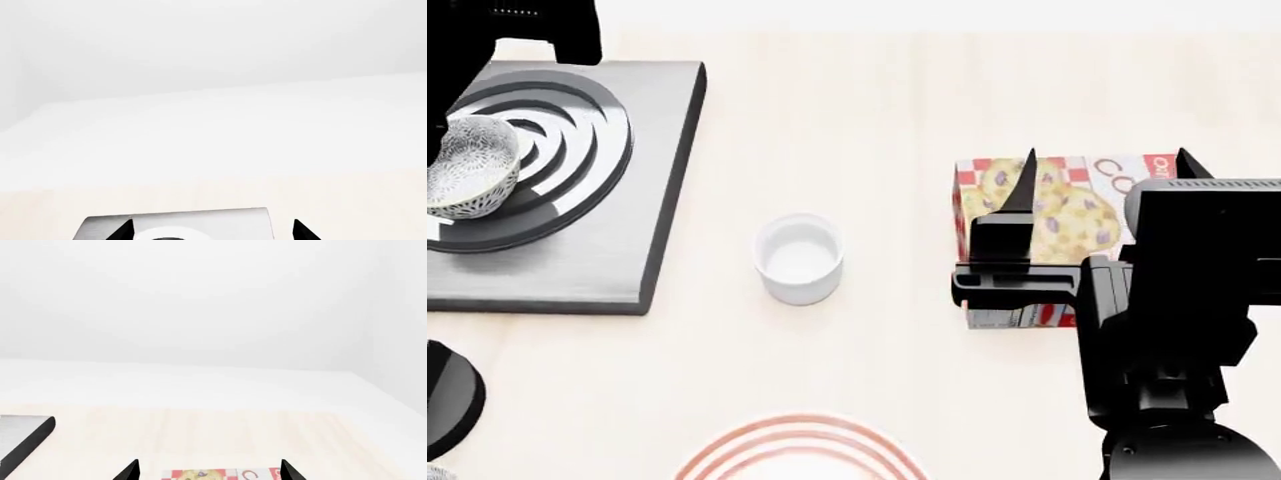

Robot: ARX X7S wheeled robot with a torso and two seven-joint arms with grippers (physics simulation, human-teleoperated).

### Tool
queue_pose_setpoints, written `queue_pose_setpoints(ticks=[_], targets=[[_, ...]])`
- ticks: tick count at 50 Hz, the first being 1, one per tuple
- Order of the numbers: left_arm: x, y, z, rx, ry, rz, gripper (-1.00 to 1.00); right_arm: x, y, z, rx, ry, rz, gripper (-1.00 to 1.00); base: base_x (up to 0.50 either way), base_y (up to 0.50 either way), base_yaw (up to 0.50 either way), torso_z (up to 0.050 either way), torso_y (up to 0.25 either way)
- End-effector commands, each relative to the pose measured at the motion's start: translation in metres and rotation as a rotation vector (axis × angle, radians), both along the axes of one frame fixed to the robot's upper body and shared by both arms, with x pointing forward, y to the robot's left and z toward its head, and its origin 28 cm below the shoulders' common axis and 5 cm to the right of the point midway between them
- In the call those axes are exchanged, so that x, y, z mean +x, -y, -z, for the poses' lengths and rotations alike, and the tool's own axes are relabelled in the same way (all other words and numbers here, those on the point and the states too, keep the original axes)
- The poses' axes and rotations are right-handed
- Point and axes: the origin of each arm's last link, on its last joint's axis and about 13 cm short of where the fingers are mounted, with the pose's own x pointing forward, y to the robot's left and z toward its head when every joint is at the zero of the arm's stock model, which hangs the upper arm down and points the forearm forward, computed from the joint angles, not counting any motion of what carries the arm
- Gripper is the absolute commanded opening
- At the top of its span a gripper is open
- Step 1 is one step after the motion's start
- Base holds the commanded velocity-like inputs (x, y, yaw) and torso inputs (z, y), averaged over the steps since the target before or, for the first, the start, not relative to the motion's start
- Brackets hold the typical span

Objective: Pick the akita bowl on the stove and place it on the plate.

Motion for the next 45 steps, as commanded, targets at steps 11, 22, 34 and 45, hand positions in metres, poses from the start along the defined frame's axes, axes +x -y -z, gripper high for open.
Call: queue_pose_setpoints(ticks=[11, 22, 34, 45], targets=[[-0.001, 0.001, 0.007, 0.002, -0.079, -0.025, 1.00, 0.000, 0.000, 0.000, 0.000, -0.001, -0.001, 1.00, 0.00, 0.00, 0.00, 0.000, -0.040], [-0.001, -0.002, 0.023, 0.080, -0.161, -0.108, 1.00, 0.001, 0.000, 0.001, -0.001, -0.001, 0.000, 1.00, 0.00, 0.00, 0.00, 0.000, 0.000], [-0.003, -0.004, 0.044, 0.166, -0.209, -0.141, 1.00, 0.000, 0.000, 0.001, -0.001, -0.002, 0.000, 1.00, 0.00, 0.00, 0.00, 0.000, 0.000], [-0.003, -0.005, 0.049, 0.207, -0.211, -0.146, 1.00, 0.000, 0.000, 0.000, -0.001, -0.002, -0.001, 1.00, 0.00, 0.00, 0.00, 0.000, 0.000]])
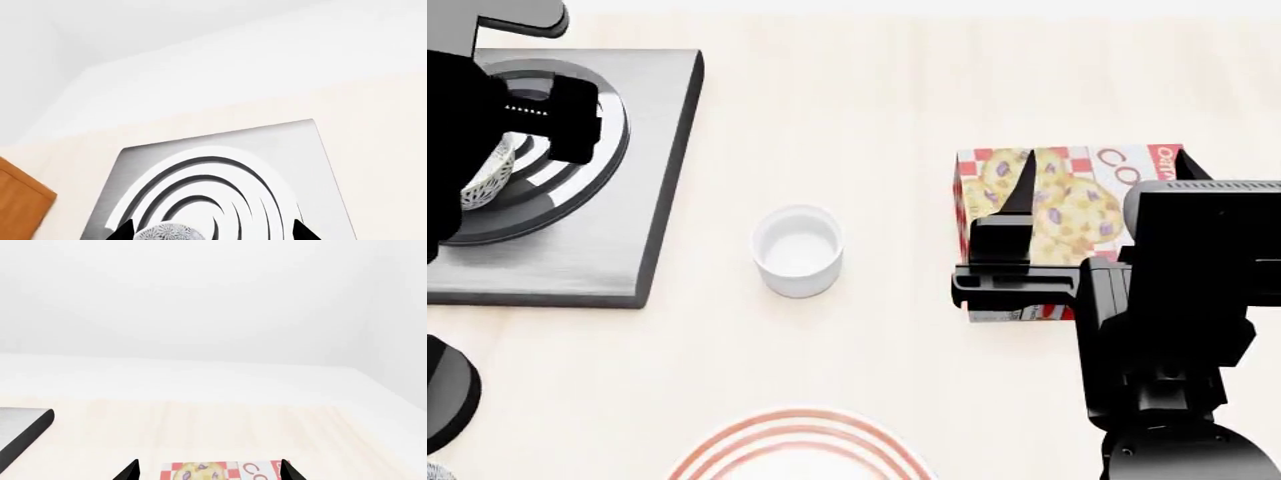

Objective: Pick the akita bowl on the stove and place it on the plate.

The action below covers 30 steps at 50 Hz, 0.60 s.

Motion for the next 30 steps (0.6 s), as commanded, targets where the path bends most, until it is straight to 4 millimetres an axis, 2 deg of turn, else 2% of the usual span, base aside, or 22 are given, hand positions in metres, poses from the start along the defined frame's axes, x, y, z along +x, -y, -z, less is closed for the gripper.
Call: queue_pose_setpoints(ticks=[1, 14, 30], targets=[[-0.001, -0.001, 0.007, 0.045, -0.013, -0.013, 1.00, 0.000, 0.000, 0.000, 0.000, 0.000, 0.000, 1.00, 0.00, 0.00, 0.00, 0.000, 0.000], [-0.001, -0.008, 0.005, 0.067, 0.017, -0.037, 1.00, -0.001, -0.001, -0.001, 0.000, -0.003, -0.003, 1.00, 0.00, 0.00, 0.00, 0.000, 0.000], [-0.003, -0.011, 0.016, 0.094, -0.022, -0.061, 1.00, 0.000, 0.000, 0.000, 0.000, -0.003, -0.002, 1.00, 0.00, 0.00, 0.00, 0.000, 0.000]])
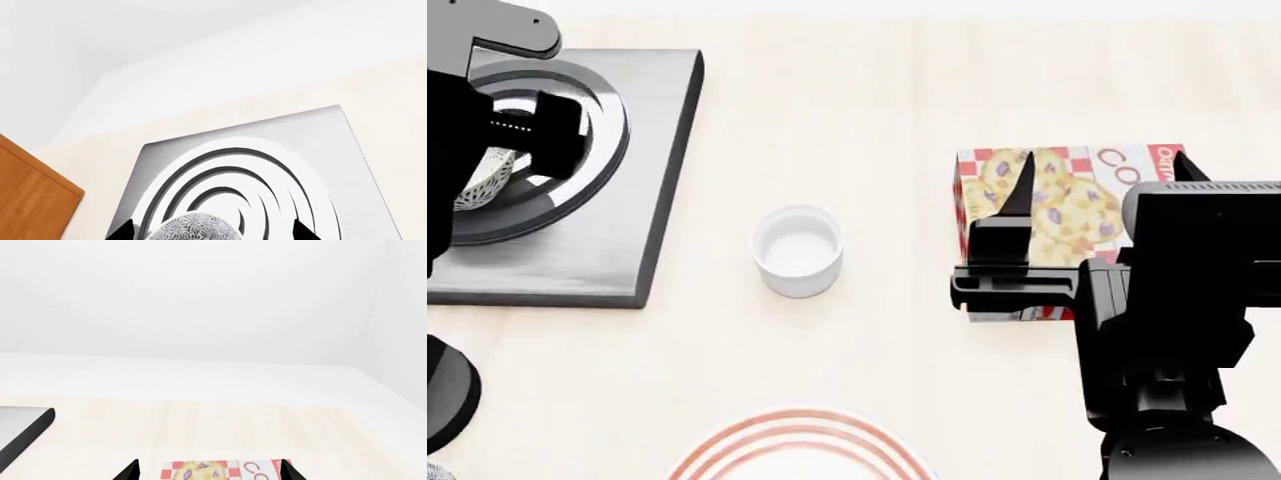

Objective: Pick the akita bowl on the stove and place it on the plate.

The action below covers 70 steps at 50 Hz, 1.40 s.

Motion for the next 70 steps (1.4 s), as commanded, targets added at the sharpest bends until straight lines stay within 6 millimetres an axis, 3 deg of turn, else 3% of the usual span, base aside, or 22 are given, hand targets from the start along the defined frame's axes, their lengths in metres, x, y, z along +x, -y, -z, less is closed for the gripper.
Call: queue_pose_setpoints(ticks=[1, 70], targets=[[-0.001, -0.003, 0.007, 0.017, -0.025, -0.019, 1.00, 0.000, 0.000, 0.000, 0.000, 0.000, 0.000, 1.00, 0.00, 0.00, 0.00, 0.000, 0.000], [-0.009, -0.014, 0.041, 0.030, -0.141, -0.058, 1.00, 0.000, 0.000, -0.001, -0.004, -0.002, -0.001, 1.00, 0.00, 0.00, 0.00, 0.000, 0.000]])
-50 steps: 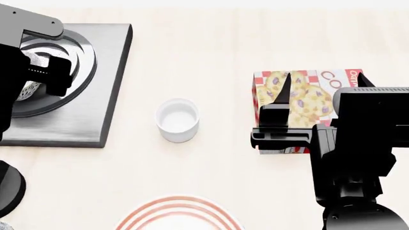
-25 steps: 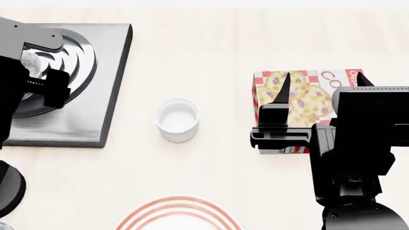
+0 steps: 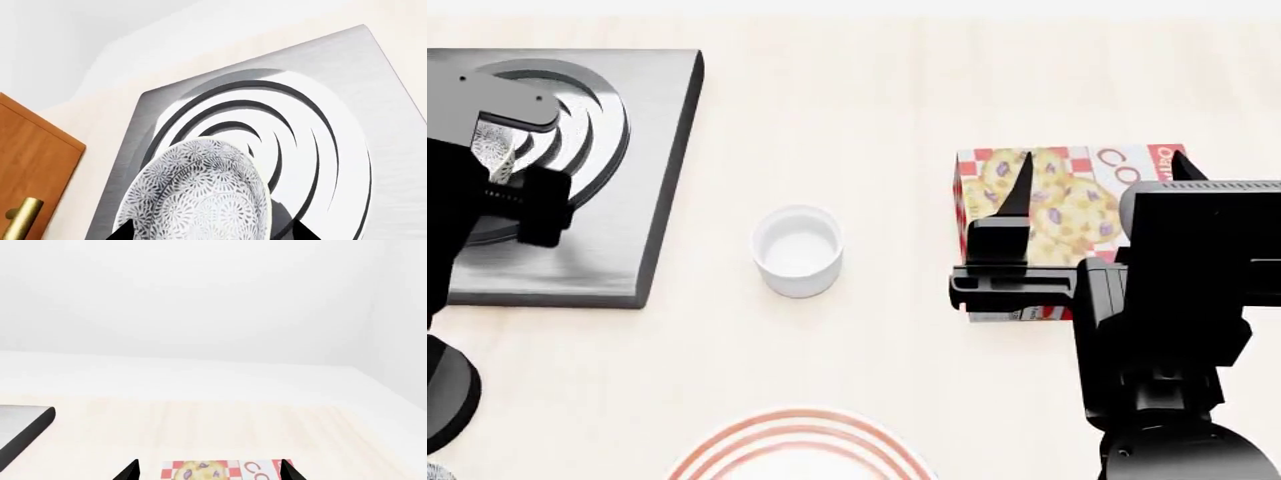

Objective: Pick the akita bowl on the stove and place it on the plate.

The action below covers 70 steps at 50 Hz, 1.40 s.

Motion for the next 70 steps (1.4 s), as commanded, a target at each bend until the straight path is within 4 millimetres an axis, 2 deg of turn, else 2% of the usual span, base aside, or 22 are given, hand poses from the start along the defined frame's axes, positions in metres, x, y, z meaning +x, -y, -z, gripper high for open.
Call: queue_pose_setpoints(ticks=[1, 43, 44, 70], targets=[[-0.0015, -0.0023, 0.0034, -0.001, -0.015, -0.006, 1.00, -0.0005, -0.0003, -0.0007, -0.001, 0.000, 0.000, 1.00, 0.00, 0.00, 0.00, 0.000, 0.000], [-0.0030, -0.0049, 0.0094, -0.007, -0.033, -0.003, 1.00, -0.0001, -0.0002, -0.0005, -0.002, -0.001, 0.001, 1.00, 0.00, 0.00, 0.00, 0.000, 0.000], [-0.0031, -0.0050, 0.0100, -0.008, -0.034, -0.005, -1.00, -0.0001, -0.0001, 0.0000, -0.002, -0.001, 0.000, 1.00, 0.00, 0.00, 0.00, 0.000, 0.000], [-0.0025, -0.0022, 0.0029, -0.014, -0.009, 0.008, -1.00, -0.0001, 0.0001, 0.0003, -0.004, -0.001, 0.006, 1.00, 0.00, 0.00, 0.00, 0.000, 0.000]])
